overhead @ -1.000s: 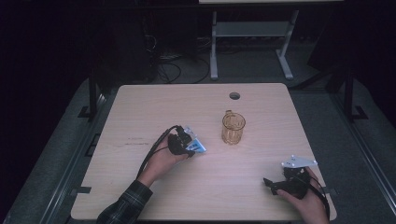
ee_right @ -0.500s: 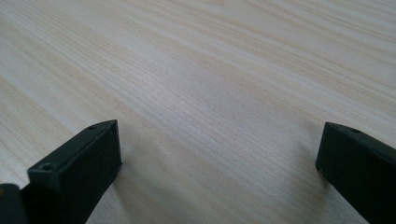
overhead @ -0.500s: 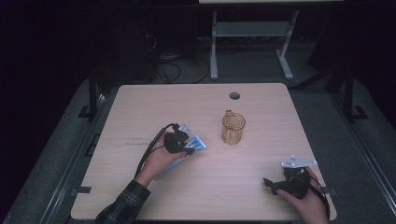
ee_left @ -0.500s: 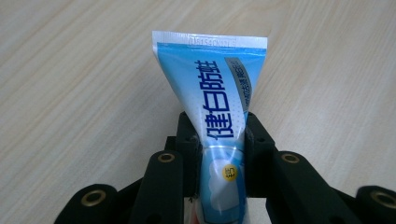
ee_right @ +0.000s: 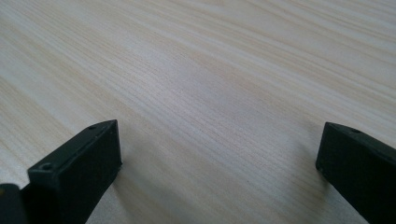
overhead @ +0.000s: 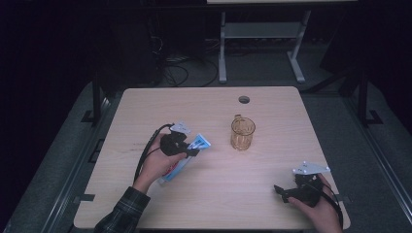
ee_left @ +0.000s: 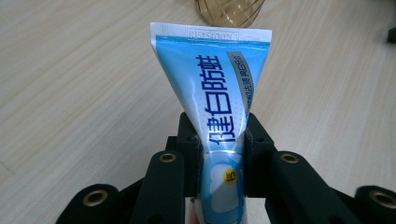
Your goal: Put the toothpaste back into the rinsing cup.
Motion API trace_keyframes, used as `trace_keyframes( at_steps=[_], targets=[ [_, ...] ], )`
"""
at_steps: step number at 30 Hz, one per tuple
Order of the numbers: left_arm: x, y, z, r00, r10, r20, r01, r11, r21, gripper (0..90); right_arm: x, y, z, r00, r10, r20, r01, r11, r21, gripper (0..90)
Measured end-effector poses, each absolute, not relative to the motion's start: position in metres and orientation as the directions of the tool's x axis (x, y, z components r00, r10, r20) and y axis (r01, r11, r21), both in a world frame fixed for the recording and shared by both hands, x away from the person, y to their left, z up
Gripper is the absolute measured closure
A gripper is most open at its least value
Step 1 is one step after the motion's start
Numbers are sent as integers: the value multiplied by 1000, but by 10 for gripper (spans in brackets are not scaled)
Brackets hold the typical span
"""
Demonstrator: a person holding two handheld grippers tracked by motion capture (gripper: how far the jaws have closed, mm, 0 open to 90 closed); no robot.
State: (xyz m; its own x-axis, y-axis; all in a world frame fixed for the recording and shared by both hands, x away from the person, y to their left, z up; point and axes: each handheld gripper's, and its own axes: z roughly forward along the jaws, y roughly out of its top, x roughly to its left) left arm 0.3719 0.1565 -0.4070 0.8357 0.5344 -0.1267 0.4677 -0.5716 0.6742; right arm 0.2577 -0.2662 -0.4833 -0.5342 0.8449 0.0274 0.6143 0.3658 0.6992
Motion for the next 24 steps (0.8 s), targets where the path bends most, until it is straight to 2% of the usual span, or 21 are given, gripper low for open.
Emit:
trace_keyframes(
  at_steps=[12,24],
  targets=[
    [368,178,-388,843,516,-152,425,-466,776,733,258,-266,-483,-534,845,27,614,366,699,0],
    [369,176,-373,869,475,-142,356,-400,844,731,258,-266,-483,-534,845,27,614,366,699,0]
  ],
)
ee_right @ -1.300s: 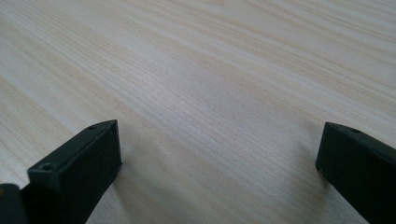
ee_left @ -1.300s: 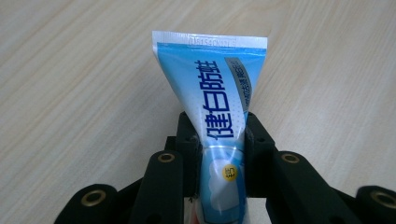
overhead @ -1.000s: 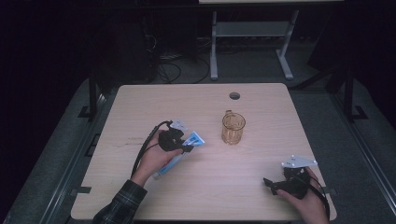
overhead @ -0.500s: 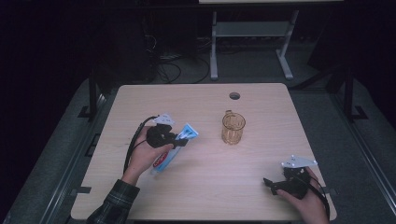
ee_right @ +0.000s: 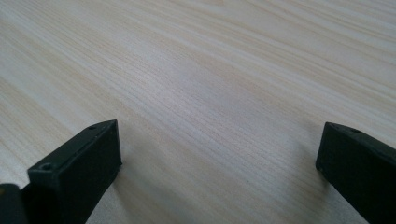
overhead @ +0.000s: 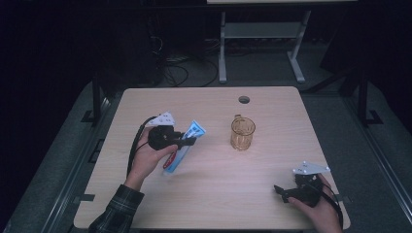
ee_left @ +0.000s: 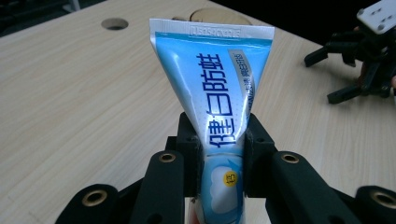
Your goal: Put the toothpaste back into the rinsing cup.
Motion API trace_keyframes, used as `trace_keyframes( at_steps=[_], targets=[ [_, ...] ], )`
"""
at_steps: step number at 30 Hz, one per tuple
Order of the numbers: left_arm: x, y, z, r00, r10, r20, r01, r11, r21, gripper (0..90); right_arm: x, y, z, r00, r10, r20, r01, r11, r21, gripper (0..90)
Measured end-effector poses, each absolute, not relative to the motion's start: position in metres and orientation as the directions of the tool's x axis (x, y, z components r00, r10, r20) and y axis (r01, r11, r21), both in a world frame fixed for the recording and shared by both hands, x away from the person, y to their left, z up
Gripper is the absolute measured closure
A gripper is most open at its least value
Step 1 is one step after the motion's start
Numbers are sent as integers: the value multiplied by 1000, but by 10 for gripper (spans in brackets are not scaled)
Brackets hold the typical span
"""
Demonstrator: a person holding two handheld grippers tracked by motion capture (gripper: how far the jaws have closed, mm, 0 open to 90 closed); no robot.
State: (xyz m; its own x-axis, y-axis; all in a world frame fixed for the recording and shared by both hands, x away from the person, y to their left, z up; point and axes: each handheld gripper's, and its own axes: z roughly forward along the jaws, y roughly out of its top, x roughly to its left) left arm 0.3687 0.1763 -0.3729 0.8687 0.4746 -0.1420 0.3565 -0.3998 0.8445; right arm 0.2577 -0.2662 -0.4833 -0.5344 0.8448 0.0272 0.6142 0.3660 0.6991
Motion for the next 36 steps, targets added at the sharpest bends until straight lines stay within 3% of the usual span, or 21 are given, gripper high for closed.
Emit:
trace_keyframes(
  at_steps=[36],
  targets=[
    [409,116,-325,918,384,-98,234,-327,915,727,257,-266,-483,-541,841,28,612,370,699,0]
  ],
)
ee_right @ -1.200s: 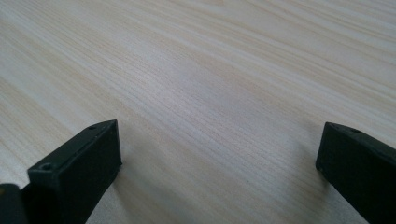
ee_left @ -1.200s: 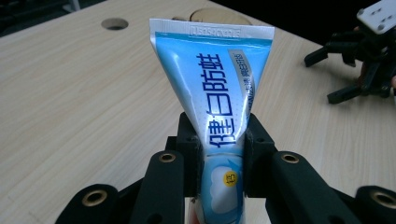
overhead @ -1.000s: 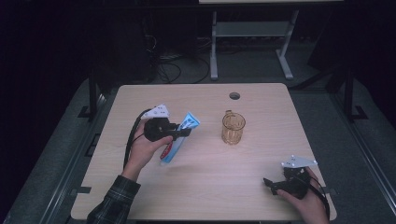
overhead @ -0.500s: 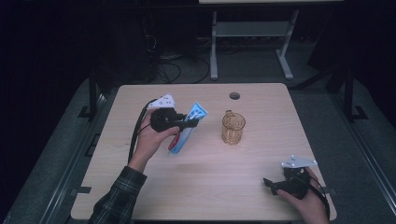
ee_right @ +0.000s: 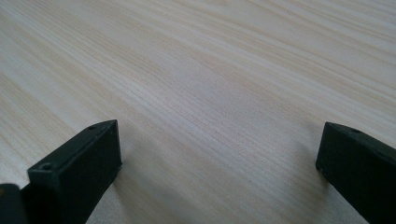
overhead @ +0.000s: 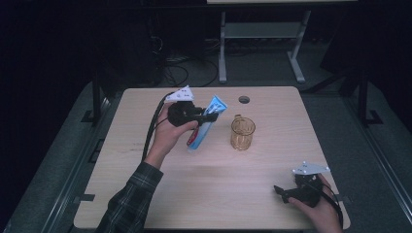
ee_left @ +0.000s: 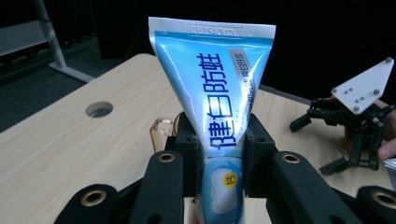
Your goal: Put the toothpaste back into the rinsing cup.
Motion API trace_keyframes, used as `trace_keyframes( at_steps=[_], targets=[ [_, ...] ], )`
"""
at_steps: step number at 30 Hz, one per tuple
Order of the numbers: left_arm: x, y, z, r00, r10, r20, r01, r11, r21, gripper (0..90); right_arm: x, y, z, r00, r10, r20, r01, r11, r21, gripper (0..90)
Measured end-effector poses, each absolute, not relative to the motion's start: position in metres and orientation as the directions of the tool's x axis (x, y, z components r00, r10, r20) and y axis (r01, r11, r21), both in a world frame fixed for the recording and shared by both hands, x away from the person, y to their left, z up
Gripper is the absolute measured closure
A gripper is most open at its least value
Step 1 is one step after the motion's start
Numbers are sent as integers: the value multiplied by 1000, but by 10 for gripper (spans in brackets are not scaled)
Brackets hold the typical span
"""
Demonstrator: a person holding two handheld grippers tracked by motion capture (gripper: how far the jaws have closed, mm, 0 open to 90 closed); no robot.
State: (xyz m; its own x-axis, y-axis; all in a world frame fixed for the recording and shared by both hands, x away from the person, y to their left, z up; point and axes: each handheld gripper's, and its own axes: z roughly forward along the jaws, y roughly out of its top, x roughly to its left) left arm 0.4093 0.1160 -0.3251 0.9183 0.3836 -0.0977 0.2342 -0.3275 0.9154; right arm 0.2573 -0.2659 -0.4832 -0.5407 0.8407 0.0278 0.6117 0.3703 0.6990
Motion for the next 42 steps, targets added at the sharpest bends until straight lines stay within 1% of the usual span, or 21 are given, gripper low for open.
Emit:
trace_keyframes(
  at_steps=[8,21,32,36,42],
  targets=[
    [421,93,-311,929,364,-71,200,-330,923,725,257,-266,-483,-540,841,29,612,370,699,0],
    [438,58,-294,939,338,-57,169,-310,936,725,257,-265,-483,-544,839,32,612,370,699,0],
    [451,31,-294,944,322,-74,166,-270,948,723,257,-266,-483,-549,835,26,607,377,700,0],
    [456,21,-293,949,311,-60,154,-290,945,722,257,-265,-483,-550,835,27,607,377,700,0],
    [461,5,-292,953,299,-53,141,-283,949,721,257,-265,-483,-551,834,29,607,377,699,0]
  ],
)
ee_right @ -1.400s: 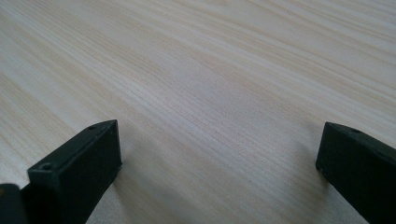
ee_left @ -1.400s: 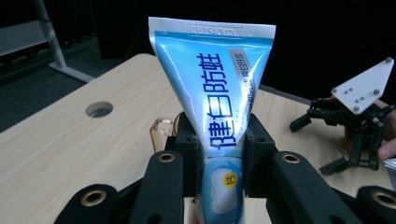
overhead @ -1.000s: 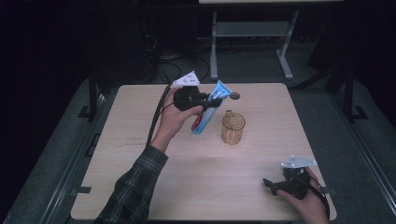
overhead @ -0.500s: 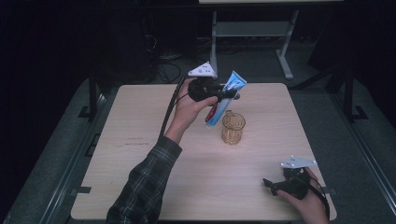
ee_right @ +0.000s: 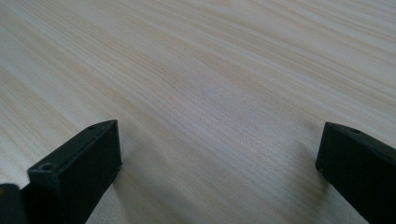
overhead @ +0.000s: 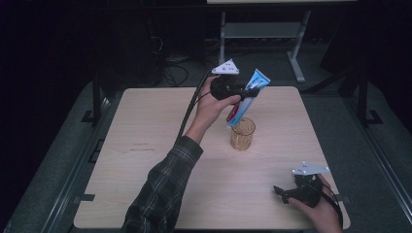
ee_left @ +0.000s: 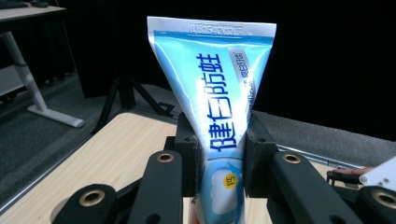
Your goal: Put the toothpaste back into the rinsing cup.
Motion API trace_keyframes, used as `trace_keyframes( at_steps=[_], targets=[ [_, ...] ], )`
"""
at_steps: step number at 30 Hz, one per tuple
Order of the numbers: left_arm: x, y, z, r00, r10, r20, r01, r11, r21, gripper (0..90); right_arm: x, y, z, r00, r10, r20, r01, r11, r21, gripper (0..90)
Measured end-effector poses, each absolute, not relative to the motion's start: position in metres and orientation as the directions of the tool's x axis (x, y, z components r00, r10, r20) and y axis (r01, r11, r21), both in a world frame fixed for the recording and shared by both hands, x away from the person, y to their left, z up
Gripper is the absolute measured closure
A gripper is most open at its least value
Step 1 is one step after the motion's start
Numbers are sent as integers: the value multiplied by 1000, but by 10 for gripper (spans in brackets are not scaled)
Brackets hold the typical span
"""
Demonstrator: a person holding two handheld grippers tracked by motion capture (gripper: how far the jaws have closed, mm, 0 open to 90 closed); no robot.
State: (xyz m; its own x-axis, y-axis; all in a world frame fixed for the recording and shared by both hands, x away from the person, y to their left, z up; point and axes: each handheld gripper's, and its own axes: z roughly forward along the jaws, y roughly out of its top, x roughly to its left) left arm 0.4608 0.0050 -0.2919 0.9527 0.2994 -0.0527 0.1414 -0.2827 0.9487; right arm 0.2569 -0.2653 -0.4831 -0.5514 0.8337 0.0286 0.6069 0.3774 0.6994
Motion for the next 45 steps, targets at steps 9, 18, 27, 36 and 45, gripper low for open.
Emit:
trace_keyframes(
  at_steps=[9,18,27,36,45],
  targets=[
    [467,-16,-302,960,275,-59,137,-274,952,717,257,-265,-483,-553,833,30,607,378,699,0],
    [469,-23,-316,961,269,-63,145,-296,944,714,257,-265,-483,-556,831,30,606,380,699,0],
    [472,-19,-337,958,277,-72,161,-314,935,710,257,-265,-483,-557,830,29,604,380,701,0],
    [473,-10,-354,952,293,-84,183,-332,925,708,257,-265,-483,-557,830,29,604,381,700,0],
    [472,-4,-364,949,302,-87,194,-348,917,704,257,-265,-483,-558,830,30,604,381,700,0]
  ],
)
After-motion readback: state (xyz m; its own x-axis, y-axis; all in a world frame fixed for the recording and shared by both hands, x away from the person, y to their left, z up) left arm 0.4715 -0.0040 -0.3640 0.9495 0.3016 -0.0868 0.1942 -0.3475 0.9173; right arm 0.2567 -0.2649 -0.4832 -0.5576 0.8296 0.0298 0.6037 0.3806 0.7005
